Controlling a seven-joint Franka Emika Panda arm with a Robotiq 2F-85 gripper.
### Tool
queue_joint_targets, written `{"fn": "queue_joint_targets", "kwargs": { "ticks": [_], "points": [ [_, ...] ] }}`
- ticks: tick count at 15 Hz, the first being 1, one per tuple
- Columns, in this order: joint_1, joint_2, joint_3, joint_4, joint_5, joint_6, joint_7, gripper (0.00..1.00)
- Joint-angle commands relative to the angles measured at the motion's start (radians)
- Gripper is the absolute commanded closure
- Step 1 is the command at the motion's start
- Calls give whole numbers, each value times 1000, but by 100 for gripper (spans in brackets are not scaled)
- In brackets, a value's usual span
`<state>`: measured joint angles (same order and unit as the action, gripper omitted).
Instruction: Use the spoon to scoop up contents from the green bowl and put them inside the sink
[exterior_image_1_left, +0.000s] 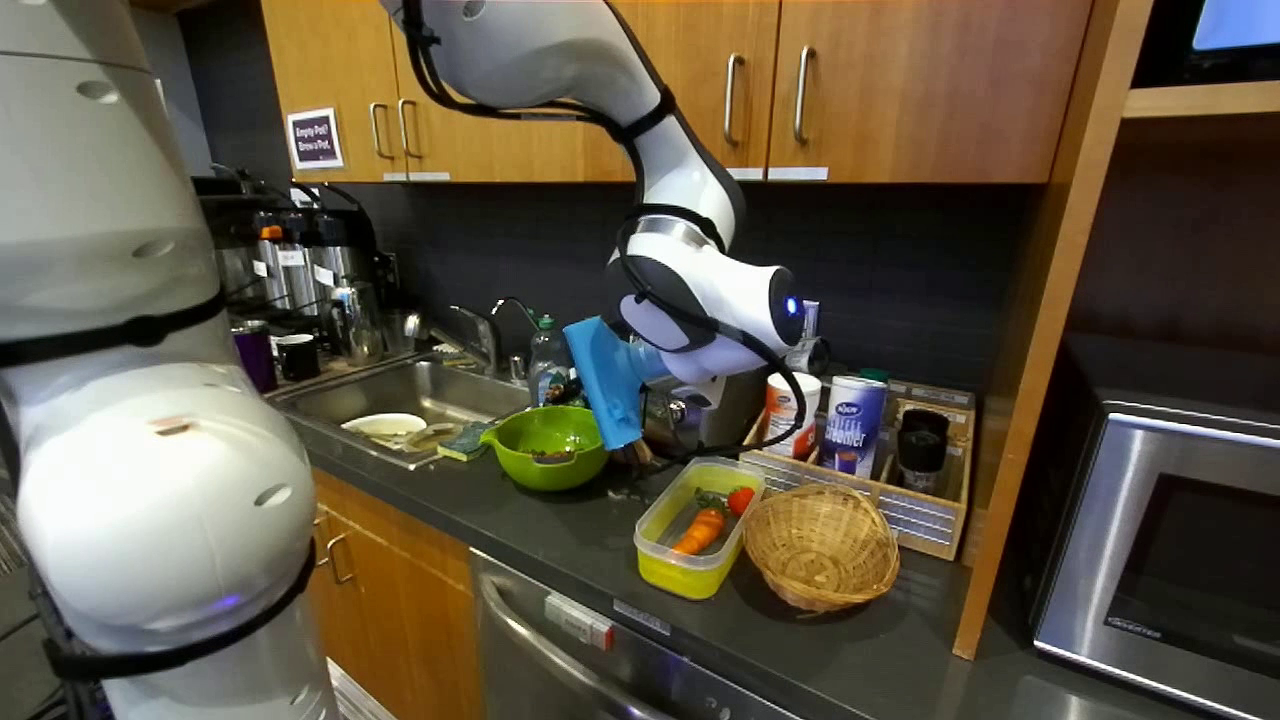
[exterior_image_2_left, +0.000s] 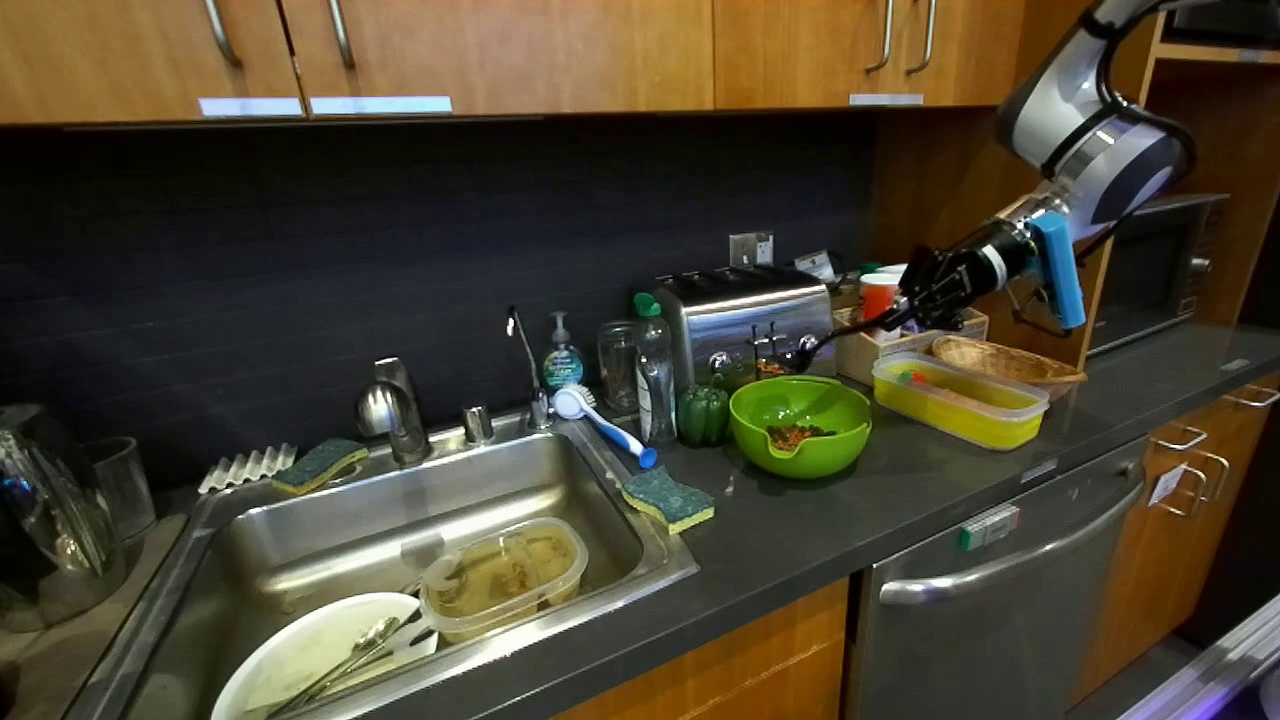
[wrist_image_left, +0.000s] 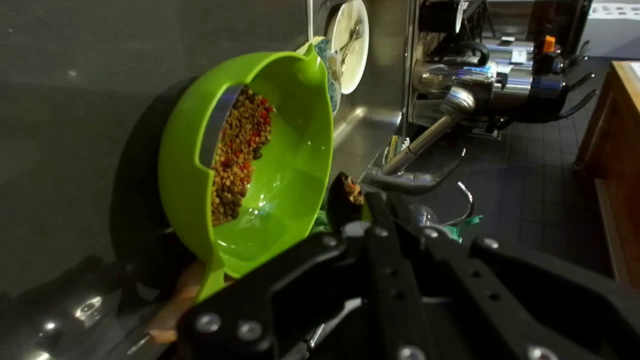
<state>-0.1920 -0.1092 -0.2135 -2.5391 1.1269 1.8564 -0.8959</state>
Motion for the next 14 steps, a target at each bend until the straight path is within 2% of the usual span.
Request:
{"fn": "queue_joint_targets", "kwargs": {
  "ticks": [1, 14],
  "points": [
    [-21, -51, -7, -35, 4, 30, 42, 99],
    [-7, -30, 22, -49, -12, 99, 172, 99]
  ]
}}
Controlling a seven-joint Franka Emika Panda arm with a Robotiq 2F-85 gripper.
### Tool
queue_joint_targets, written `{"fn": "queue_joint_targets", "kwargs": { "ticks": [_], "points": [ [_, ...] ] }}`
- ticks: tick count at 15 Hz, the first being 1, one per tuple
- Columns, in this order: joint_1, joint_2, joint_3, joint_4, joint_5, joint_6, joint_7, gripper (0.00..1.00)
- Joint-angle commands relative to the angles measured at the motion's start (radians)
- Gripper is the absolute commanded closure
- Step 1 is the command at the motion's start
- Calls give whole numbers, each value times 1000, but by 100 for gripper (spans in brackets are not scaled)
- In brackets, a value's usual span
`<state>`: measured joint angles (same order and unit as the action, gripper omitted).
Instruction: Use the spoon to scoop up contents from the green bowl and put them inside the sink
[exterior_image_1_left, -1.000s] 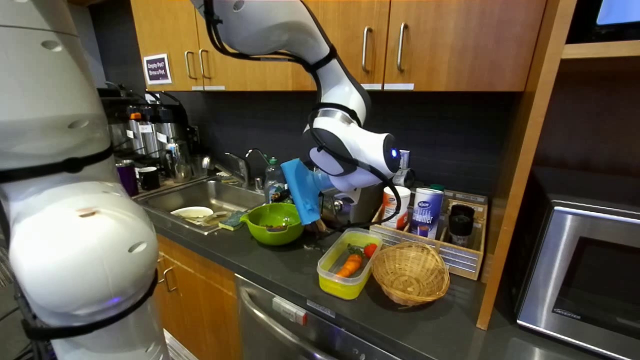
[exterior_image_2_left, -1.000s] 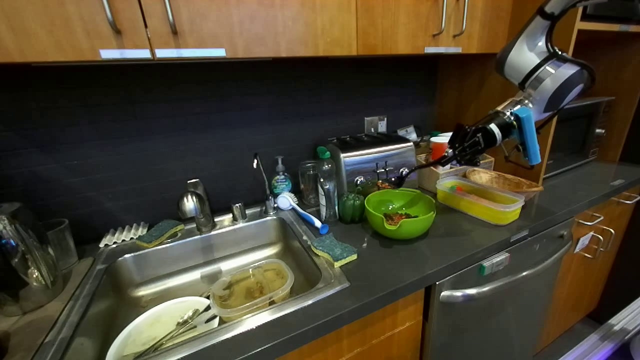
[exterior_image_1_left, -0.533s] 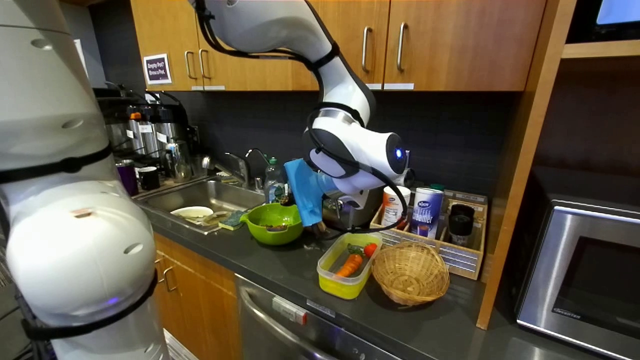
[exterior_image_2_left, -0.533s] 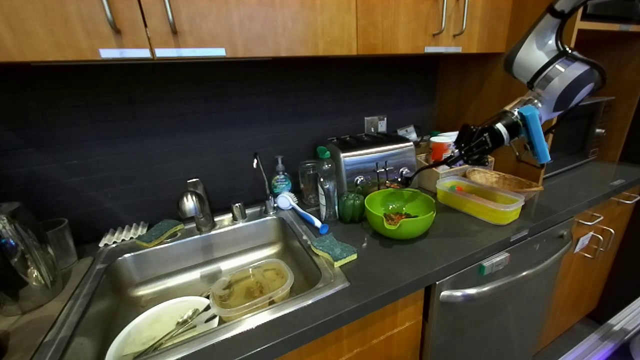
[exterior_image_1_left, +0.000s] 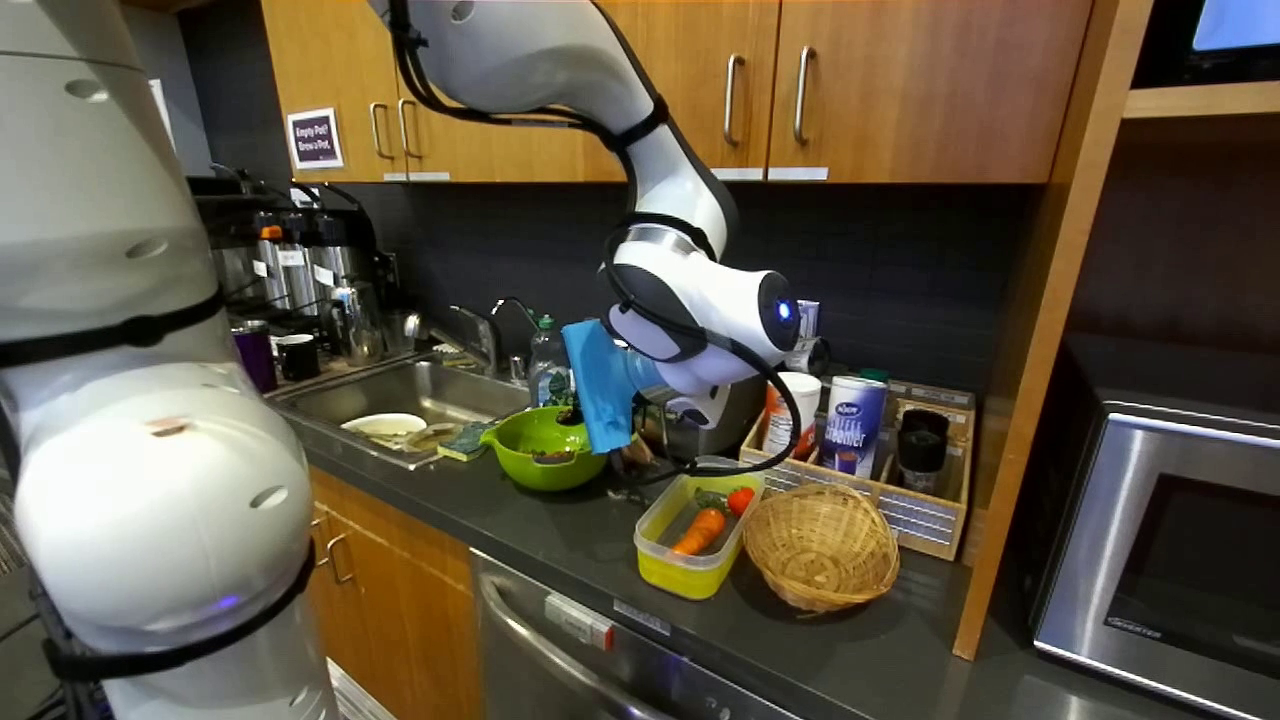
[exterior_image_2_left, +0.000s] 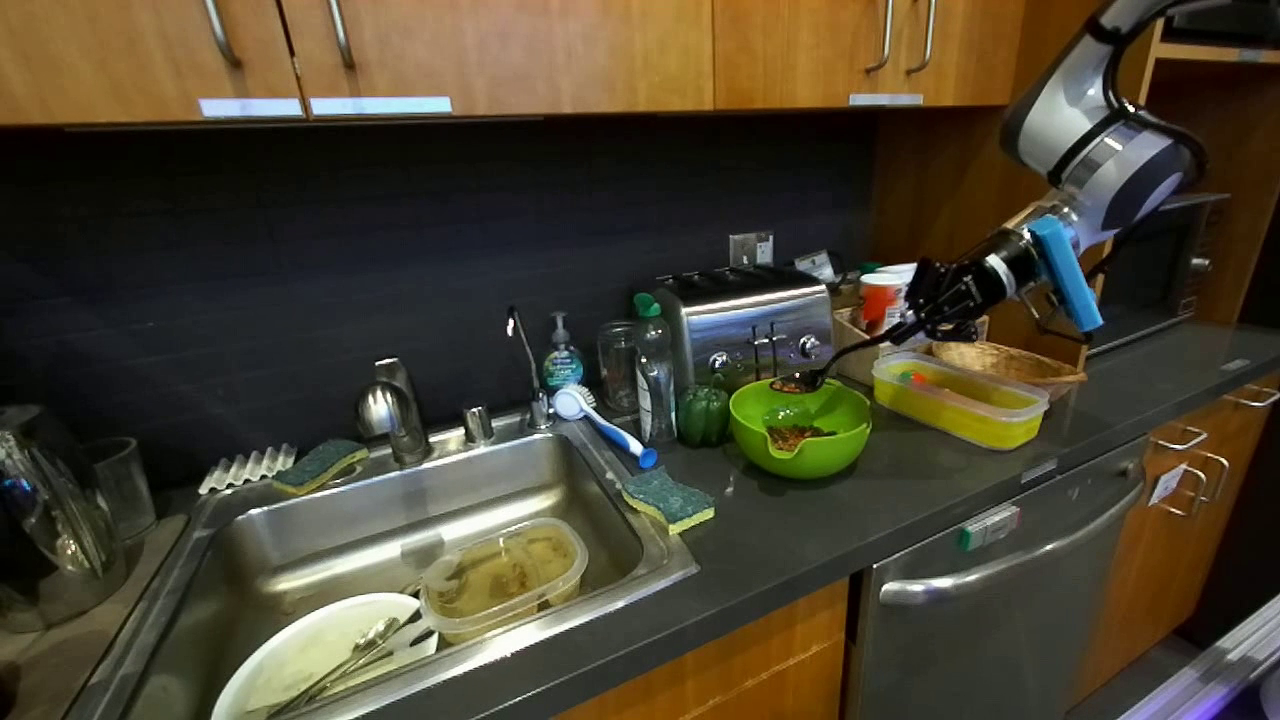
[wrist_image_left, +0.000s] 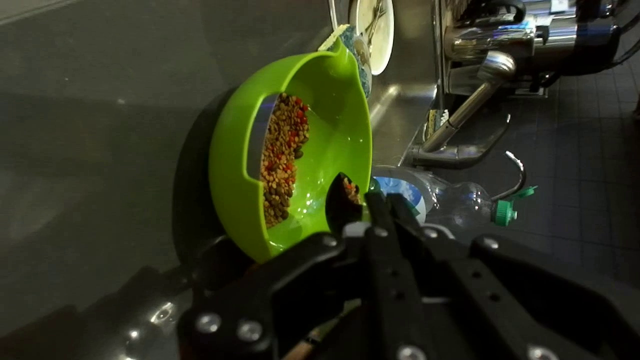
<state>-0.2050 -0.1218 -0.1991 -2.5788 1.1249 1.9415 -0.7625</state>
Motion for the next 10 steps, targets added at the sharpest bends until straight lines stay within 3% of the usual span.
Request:
{"fn": "queue_joint_targets", "kwargs": {
  "ticks": [1, 10],
  "points": [
    [6, -19, 7, -9, -9, 12, 42, 99],
    [-2, 4, -10, 2, -2, -44, 21, 99]
  ]
}}
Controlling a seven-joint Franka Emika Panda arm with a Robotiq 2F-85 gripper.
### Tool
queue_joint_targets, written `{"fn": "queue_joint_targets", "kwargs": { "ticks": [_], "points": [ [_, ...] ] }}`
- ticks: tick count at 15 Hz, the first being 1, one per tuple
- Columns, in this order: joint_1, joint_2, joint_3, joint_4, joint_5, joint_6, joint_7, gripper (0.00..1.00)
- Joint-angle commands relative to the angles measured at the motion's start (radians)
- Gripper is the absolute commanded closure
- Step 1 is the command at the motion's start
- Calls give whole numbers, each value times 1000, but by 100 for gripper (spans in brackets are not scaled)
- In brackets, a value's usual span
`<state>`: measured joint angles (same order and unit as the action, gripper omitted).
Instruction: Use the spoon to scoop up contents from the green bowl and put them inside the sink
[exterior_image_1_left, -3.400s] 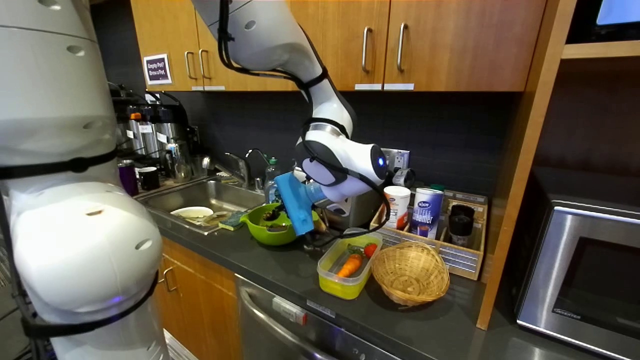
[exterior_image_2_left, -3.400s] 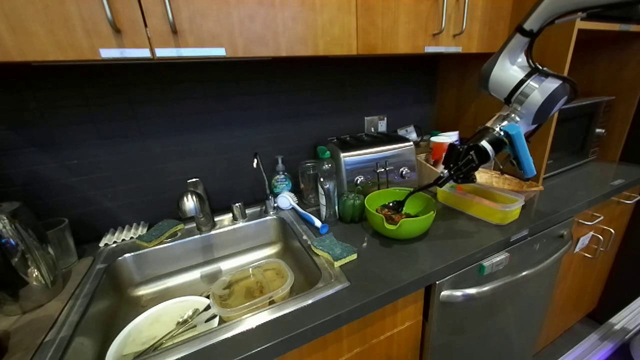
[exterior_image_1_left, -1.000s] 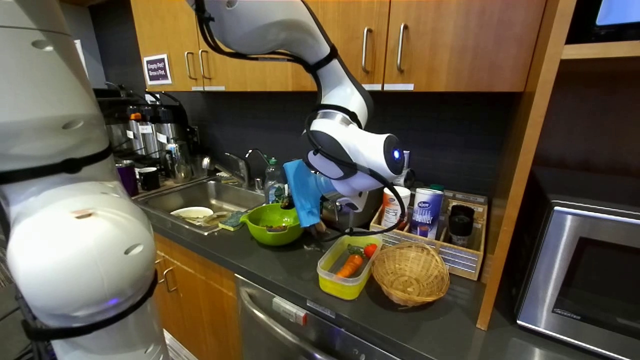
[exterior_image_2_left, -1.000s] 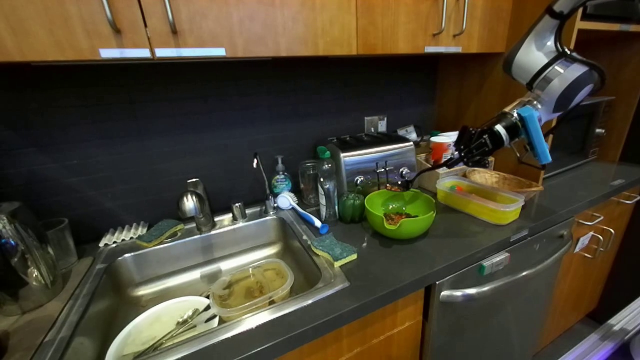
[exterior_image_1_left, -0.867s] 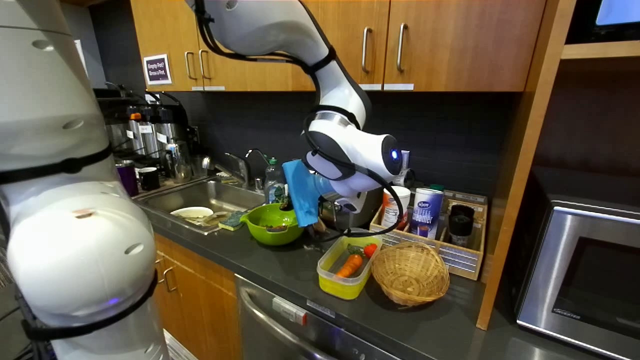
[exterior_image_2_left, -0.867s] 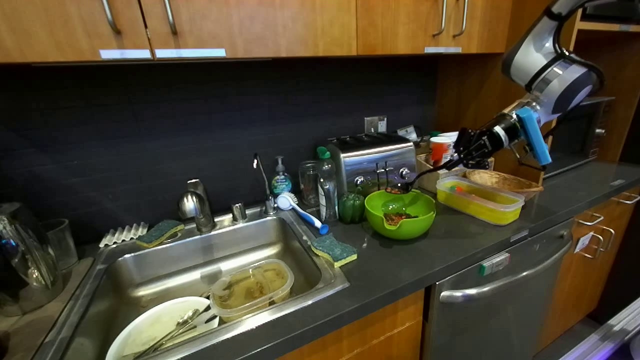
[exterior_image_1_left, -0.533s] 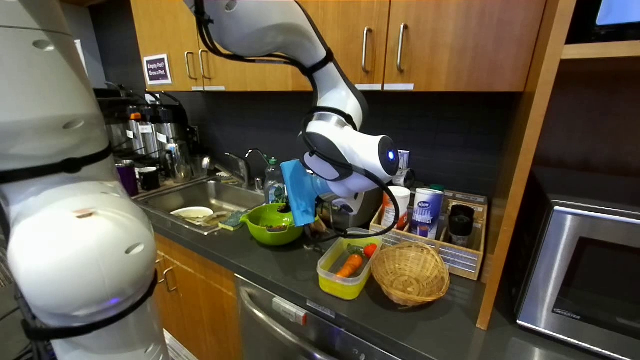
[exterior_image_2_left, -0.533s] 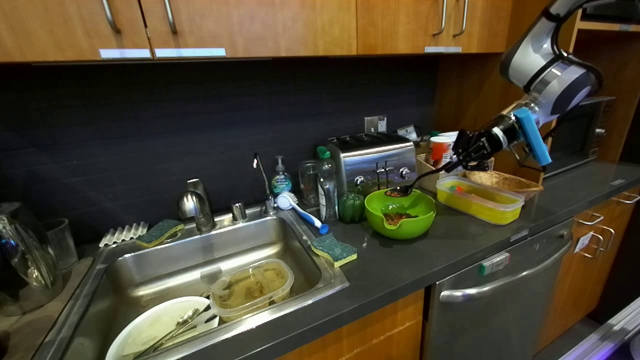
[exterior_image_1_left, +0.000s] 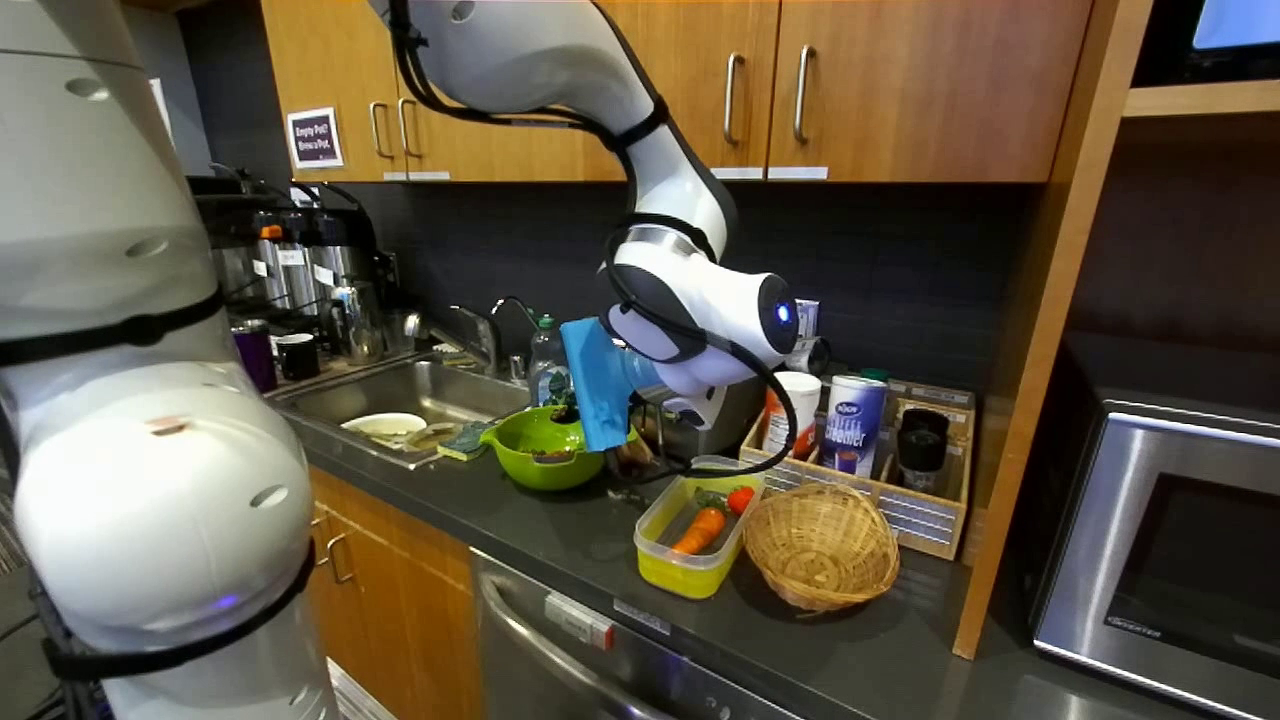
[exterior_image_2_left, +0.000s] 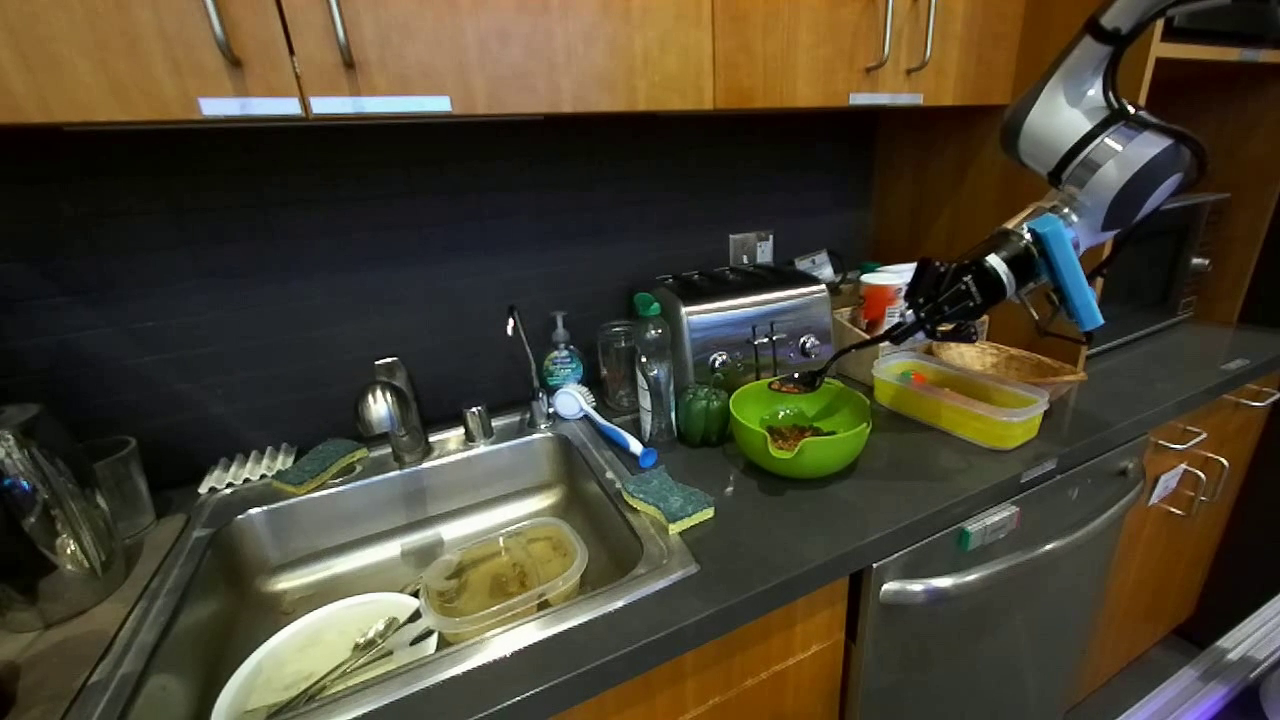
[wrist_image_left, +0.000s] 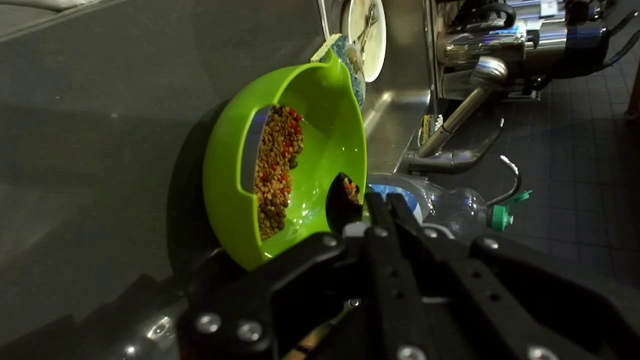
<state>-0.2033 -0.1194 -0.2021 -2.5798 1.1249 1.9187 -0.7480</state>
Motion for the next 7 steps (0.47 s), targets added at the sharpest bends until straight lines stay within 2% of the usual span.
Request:
{"fn": "queue_joint_targets", "kwargs": {
  "ticks": [1, 7],
  "points": [
    [-4, 2, -8, 4, -2, -23, 6, 99],
    [-3, 0, -5, 1, -7, -9, 3, 99]
  ]
}}
